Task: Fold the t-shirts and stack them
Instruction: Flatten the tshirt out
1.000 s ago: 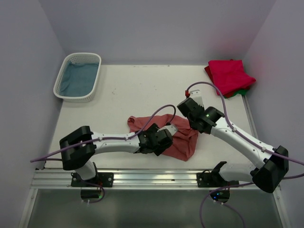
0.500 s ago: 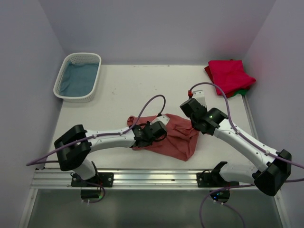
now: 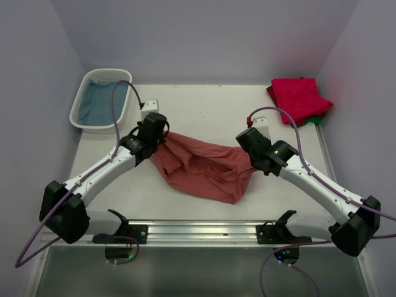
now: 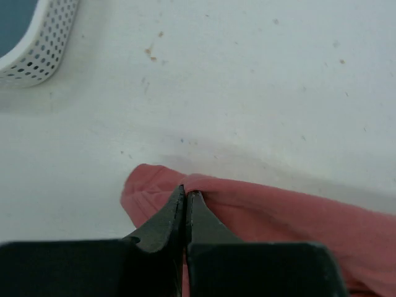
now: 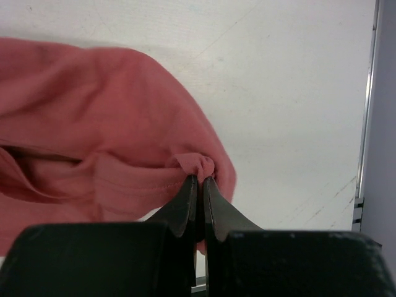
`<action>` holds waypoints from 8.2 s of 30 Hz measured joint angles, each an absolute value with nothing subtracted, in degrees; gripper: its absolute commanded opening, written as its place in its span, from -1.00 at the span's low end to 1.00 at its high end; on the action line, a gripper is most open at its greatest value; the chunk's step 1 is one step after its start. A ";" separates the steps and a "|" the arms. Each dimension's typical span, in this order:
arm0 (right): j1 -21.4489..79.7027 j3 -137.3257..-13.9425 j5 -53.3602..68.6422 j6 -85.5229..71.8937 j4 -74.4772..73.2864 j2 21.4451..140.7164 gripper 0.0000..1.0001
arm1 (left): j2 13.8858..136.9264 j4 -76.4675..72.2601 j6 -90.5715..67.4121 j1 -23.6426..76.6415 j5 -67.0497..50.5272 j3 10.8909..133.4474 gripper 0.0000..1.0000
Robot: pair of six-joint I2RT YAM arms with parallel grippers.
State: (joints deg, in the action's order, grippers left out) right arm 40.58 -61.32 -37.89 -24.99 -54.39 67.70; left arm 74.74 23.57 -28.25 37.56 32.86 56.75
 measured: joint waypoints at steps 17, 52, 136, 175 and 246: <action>40.36 -61.19 -36.38 -24.97 -52.40 68.73 -1.00 | 89.67 9.13 -28.53 20.03 19.31 62.89 1.00; 39.68 -59.46 -34.92 -24.62 -50.13 71.20 -1.00 | 83.64 14.13 -40.12 24.01 18.33 43.24 0.05; 22.74 -45.15 -20.58 -35.11 -42.17 68.49 -0.24 | 68.14 25.61 -38.30 23.64 19.68 51.62 -1.00; 22.74 -46.76 -27.59 -33.41 -44.07 79.92 -0.01 | 68.14 24.93 -38.30 23.64 18.70 51.62 -1.00; 21.67 -112.57 -23.05 -11.22 -46.89 76.82 -1.00 | 68.75 26.48 -14.87 7.51 -7.51 106.89 -1.00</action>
